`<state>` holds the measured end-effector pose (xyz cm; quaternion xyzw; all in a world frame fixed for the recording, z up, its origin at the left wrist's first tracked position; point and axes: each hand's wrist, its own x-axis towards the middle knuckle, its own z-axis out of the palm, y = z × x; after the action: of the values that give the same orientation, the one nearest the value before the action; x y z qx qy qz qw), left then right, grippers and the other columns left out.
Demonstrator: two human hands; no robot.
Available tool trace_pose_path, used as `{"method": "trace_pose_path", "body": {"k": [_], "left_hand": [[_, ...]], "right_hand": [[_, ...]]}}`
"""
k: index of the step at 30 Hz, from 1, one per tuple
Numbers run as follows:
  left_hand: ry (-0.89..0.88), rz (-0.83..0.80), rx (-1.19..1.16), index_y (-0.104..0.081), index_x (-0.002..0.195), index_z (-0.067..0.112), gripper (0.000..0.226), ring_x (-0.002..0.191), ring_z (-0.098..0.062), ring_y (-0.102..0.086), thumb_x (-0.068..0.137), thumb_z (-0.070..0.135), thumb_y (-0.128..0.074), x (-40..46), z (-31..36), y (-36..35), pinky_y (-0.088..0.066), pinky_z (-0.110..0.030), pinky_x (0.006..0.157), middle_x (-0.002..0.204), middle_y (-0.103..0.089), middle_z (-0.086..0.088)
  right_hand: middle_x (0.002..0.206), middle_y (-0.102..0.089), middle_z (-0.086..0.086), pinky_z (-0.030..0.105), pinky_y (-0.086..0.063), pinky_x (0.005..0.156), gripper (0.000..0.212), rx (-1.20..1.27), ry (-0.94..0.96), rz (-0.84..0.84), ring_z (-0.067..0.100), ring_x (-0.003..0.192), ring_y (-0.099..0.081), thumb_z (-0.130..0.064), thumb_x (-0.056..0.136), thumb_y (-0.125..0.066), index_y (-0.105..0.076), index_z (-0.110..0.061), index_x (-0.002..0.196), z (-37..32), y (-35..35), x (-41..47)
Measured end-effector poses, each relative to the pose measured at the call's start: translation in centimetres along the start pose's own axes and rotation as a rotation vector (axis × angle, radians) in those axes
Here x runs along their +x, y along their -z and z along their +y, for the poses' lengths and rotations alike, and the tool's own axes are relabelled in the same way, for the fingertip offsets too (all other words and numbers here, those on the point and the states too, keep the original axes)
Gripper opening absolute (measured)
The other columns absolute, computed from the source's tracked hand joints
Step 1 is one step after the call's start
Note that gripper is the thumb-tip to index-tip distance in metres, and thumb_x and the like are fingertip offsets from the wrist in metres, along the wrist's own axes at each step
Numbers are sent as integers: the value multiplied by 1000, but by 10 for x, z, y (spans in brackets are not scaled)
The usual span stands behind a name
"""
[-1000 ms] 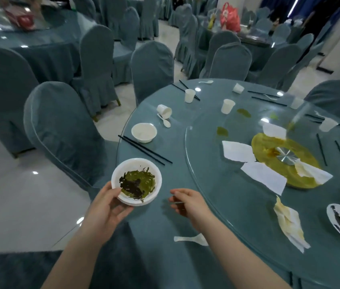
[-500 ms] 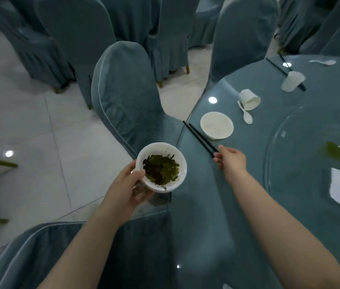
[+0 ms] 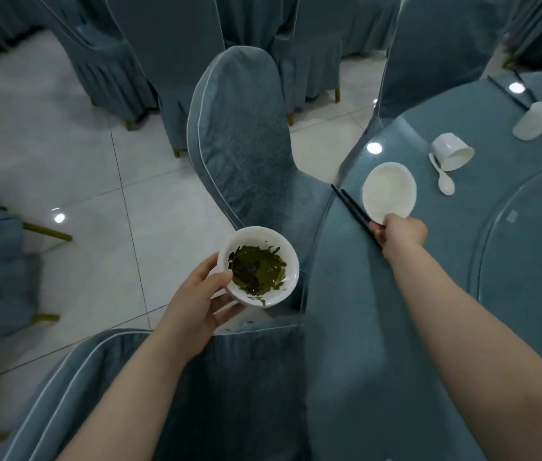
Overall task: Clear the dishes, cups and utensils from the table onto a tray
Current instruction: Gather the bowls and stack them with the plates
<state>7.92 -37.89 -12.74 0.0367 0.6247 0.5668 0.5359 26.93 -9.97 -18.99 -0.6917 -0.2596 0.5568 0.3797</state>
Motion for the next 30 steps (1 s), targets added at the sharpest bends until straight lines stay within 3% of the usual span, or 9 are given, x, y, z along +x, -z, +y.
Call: {"method": "trace_pose_path", "body": {"k": [2, 5, 10, 15, 20, 23, 25, 27, 30], "left_hand": [[-4, 3, -21, -62, 120, 28, 31, 94, -25, -69, 93, 12, -55, -6, -3, 4, -58, -36, 71, 112, -67, -6], [-17, -7, -37, -60, 123, 27, 33, 93, -25, -70, 93, 12, -56, -16, -6, 8, -59, -36, 70, 113, -67, -7], [-51, -53, -56, -59, 124, 28, 34, 98, -27, -68, 93, 14, -57, -42, -16, 13, -58, -37, 75, 114, -67, -7], [-110, -163, 1, -61, 120, 31, 32, 98, -22, -69, 90, 20, -61, -85, -37, 23, -58, -34, 74, 110, -70, 0], [-124, -271, -2, -53, 130, 30, 39, 102, -23, -68, 92, 24, -59, -130, -66, 37, -58, -33, 77, 116, -69, -1], [-138, -305, -20, -52, 131, 29, 43, 100, -24, -69, 90, 19, -60, -153, -78, 44, -58, -32, 74, 111, -71, -1], [-136, -359, -6, -55, 129, 30, 45, 99, -24, -69, 84, 25, -63, -167, -84, 46, -58, -30, 71, 108, -72, -1], [-117, -419, 22, -59, 123, 33, 46, 99, -22, -69, 78, 38, -65, -180, -90, 44, -58, -32, 71, 109, -71, 2], [-70, -513, 80, -66, 113, 39, 45, 104, -21, -67, 71, 55, -63, -195, -99, 32, -58, -40, 75, 114, -69, 3]], "right_hand": [[75, -61, 10, 16, -38, 34, 13, -61, 64, -105, 10, 39, -61, -1, 88, -49, -47, -13, 82, 2, 6, -17], [76, -63, 15, 18, -37, 36, 5, -180, 175, -260, 9, 38, -58, -5, 89, -54, -52, -10, 89, 3, 23, -50], [61, -63, 6, 20, -39, 39, 9, -310, 334, -452, 9, 40, -53, -10, 87, -58, -61, -12, 95, 8, 54, -128], [56, -63, 3, 25, -44, 47, 11, -427, 341, -611, 14, 45, -52, -11, 80, -60, -64, -18, 89, 34, 83, -216], [58, -56, -2, 35, -50, 59, 12, -477, 406, -513, 15, 54, -53, -12, 79, -60, -62, -18, 89, 78, 108, -282], [82, -56, 1, 40, -55, 69, 34, -559, 405, -452, 20, 73, -59, -17, 79, -61, -52, -24, 111, 98, 133, -307], [101, -61, 5, 36, -58, 64, 39, -493, 264, -503, 21, 80, -65, -17, 82, -57, -49, -23, 119, 108, 151, -321], [101, -66, 7, 32, -57, 59, 26, -379, 155, -539, 20, 75, -67, -12, 84, -53, -58, -15, 109, 115, 170, -332], [87, -66, 6, 27, -54, 54, 19, -316, 197, -470, 17, 69, -66, -2, 83, -49, -64, -9, 94, 125, 204, -342]]}}
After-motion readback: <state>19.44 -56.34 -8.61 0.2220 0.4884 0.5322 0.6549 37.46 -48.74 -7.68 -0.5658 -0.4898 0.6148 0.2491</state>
